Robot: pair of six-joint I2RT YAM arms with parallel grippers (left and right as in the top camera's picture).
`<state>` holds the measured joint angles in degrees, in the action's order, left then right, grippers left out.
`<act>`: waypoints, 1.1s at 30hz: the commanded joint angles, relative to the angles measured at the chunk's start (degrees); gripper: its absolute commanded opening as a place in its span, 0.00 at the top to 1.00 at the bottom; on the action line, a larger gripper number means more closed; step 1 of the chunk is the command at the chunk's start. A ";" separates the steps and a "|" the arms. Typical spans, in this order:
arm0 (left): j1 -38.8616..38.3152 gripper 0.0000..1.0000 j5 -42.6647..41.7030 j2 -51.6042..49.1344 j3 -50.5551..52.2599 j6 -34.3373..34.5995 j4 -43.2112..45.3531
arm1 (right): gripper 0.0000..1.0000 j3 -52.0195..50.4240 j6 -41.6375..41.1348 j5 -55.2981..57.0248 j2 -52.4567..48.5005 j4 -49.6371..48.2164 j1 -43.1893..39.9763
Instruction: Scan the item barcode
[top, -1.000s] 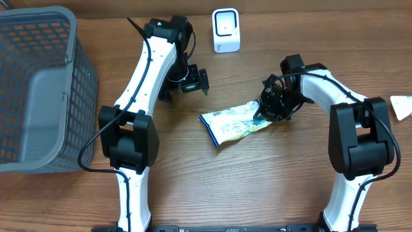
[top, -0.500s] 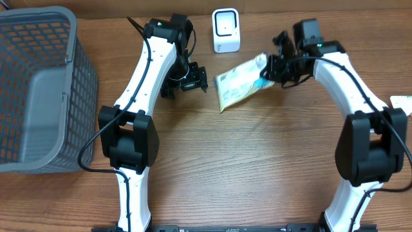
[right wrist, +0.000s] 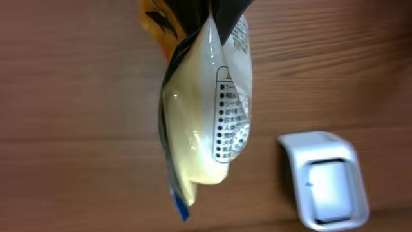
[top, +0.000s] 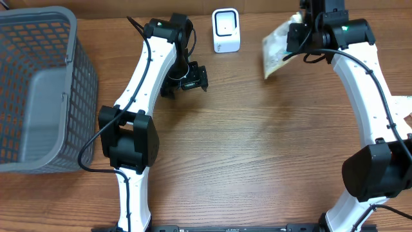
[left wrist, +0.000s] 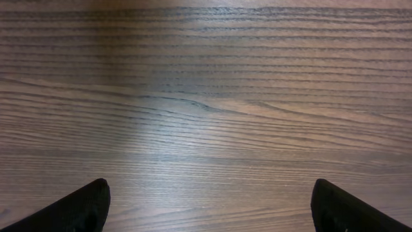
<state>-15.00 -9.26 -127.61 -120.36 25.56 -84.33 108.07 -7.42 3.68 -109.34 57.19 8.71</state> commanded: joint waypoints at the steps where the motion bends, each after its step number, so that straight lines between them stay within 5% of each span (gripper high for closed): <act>1: 0.00 0.08 0.90 0.11 0.17 0.39 0.24 | 0.96 1.46 0.20 16.15 1.66 1.25 2.38; 14: 0.00 0.06 0.90 0.11 0.17 0.20 0.17 | 0.96 -4.20 -4.94 24.68 -4.70 12.46 11.78; 23: 0.00 0.04 0.92 0.11 0.17 0.17 -0.04 | 0.91 -3.96 -7.67 4.81 -9.07 10.54 20.55; 24: 0.00 0.04 0.92 0.11 0.17 0.15 -0.13 | 0.87 -3.30 -7.69 3.28 -9.07 9.77 21.33; 28: 0.00 0.05 1.11 0.11 0.17 -0.04 -0.70 | 0.40 -0.31 -7.89 -3.15 -9.07 8.70 23.52; 33: 0.33 0.03 5.22 0.11 0.17 -0.46 -2.32 | 0.22 3.39 -8.04 -13.46 -8.79 10.80 22.45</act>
<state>-15.00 -7.57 -127.61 -120.36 25.52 -85.84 107.61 -14.87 -0.80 -118.43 67.37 33.17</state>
